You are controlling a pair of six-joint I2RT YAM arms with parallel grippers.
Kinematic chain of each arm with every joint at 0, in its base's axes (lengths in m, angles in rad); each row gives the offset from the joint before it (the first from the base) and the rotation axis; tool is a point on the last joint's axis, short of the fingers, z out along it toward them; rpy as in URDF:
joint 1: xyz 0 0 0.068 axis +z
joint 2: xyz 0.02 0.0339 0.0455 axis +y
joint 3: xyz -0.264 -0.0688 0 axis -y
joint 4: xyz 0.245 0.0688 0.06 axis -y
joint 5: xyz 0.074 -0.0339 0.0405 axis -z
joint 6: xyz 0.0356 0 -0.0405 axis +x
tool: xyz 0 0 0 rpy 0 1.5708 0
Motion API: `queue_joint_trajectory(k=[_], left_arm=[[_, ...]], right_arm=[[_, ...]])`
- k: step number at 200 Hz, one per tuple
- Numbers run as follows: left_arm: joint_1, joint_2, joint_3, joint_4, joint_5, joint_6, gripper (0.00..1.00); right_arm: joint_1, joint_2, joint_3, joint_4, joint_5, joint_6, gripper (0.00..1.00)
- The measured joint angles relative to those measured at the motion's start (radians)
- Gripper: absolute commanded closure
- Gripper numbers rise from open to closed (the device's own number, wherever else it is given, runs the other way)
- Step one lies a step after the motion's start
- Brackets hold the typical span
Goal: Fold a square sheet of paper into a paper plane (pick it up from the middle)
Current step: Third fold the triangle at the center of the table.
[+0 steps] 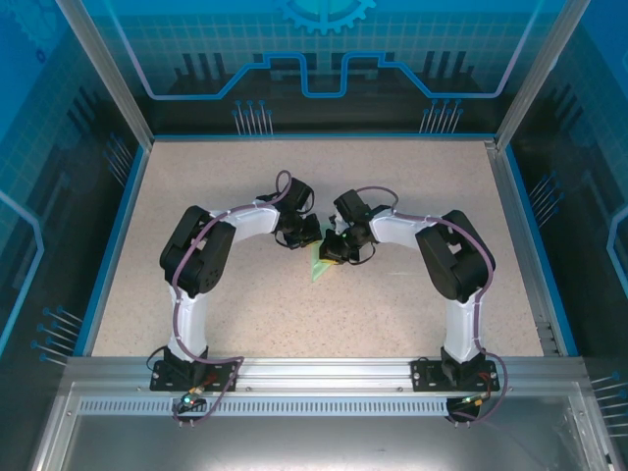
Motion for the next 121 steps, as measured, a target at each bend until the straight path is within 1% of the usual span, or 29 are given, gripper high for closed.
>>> queue_joint_trajectory(k=[121], left_arm=[[0.0, 0.0, 0.0, 0.0, 0.0, 0.0, 0.91]], right_arm=[[0.005, 0.021, 0.032, -0.004, 0.002, -0.025, 0.9]])
